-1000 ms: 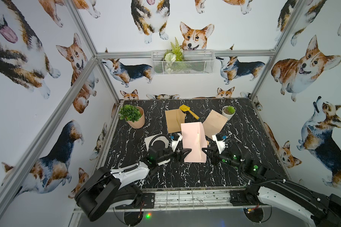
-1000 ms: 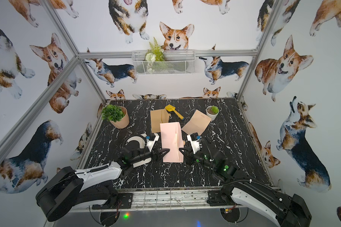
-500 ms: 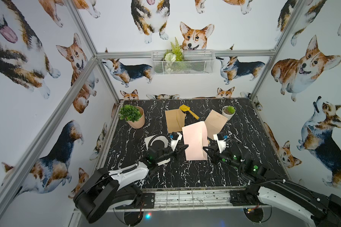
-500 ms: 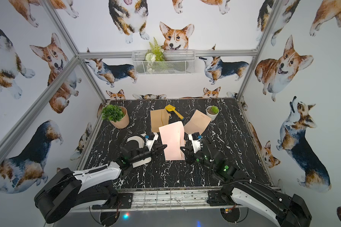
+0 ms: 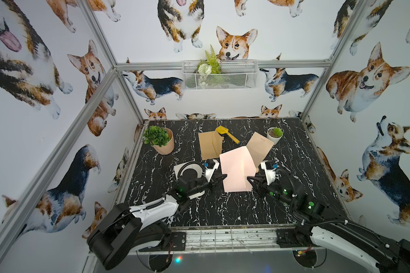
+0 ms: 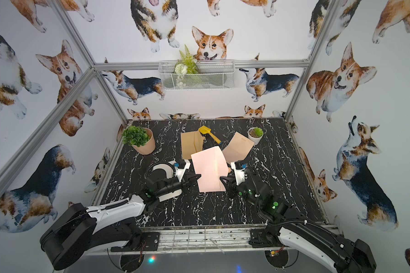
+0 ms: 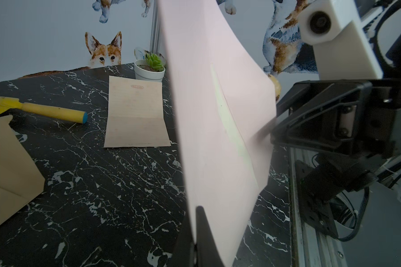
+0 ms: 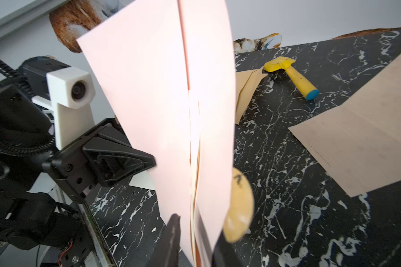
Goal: Take the letter paper out of the envelope
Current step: Pick up the envelope from the center of the board, then take out the letter paper from the envelope.
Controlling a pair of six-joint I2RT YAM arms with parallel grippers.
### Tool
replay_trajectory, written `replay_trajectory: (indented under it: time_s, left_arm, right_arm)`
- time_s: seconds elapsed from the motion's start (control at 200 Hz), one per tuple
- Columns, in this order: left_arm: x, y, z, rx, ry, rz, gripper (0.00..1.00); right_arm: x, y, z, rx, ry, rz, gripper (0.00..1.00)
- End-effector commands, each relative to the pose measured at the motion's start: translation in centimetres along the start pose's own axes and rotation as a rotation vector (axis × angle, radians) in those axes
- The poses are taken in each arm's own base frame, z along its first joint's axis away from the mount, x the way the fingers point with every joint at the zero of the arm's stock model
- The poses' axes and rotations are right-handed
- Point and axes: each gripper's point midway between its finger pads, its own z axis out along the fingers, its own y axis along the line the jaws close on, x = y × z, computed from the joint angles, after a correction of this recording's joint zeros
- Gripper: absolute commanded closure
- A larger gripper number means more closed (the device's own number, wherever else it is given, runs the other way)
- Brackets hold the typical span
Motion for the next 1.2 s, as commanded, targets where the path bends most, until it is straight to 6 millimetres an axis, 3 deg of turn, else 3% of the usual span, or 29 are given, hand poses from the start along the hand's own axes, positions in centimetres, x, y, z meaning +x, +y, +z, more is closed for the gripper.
replay_trajectory:
  time_s: [0.0, 0.185, 0.425, 0.671, 1.011, 1.196]
  left_arm:
    - [-0.2, 0.0, -0.1, -0.002, -0.008, 0.006, 1.00]
    - [0.0, 0.1, 0.0, -0.008, -0.004, 0.003, 1.00]
    - [0.4, 1.5, 0.0, -0.084, 0.021, -0.009, 1.00]
    - [0.2, 1.9, -0.5, -0.121, 0.008, 0.005, 1.00]
    - [0.1, -0.9, 0.4, 0.067, 0.007, 0.017, 1.00]
    - [-0.1, -1.5, 0.5, 0.106, 0.004, 0.017, 1.00]
  right_arm:
    - [0.5, -1.1, -0.1, 0.057, 0.012, -0.006, 0.66]
    - [0.8, -1.6, -0.1, 0.078, 0.019, -0.008, 0.64]
    - [0.5, -1.2, -0.2, 0.065, 0.019, -0.008, 0.79]
    - [0.3, -0.9, -0.2, 0.045, 0.010, 0.009, 0.80]
    - [-0.9, 0.7, 1.7, -0.029, -0.005, 0.001, 0.77]
    - [-1.3, 0.1, 3.7, -0.078, 0.086, 0.071, 0.73]
